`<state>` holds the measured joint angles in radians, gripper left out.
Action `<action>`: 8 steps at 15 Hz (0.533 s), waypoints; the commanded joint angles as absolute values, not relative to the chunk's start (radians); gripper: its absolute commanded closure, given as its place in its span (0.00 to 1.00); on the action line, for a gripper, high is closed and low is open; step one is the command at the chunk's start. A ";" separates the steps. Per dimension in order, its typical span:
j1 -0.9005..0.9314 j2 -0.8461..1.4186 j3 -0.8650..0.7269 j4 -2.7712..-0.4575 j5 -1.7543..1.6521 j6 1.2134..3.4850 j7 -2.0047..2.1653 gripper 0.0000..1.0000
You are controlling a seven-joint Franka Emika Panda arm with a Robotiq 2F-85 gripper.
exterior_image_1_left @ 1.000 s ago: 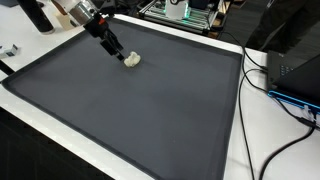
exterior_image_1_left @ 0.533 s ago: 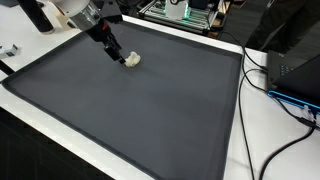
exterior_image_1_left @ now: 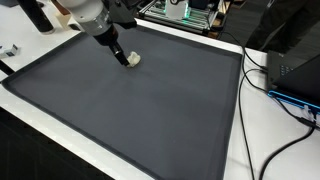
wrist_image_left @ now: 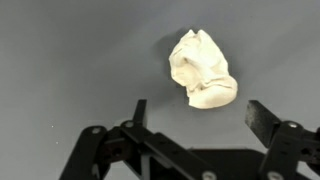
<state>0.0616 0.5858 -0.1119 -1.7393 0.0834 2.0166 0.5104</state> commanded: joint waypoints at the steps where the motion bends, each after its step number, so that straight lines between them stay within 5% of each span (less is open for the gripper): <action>1: 0.117 0.609 -0.128 -1.707 -0.034 1.992 0.545 0.00; 8: 0.208 0.623 -0.122 -1.695 -0.239 1.998 0.546 0.00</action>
<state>0.1681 0.6053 -0.1136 -1.7142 -0.1591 2.0152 0.5354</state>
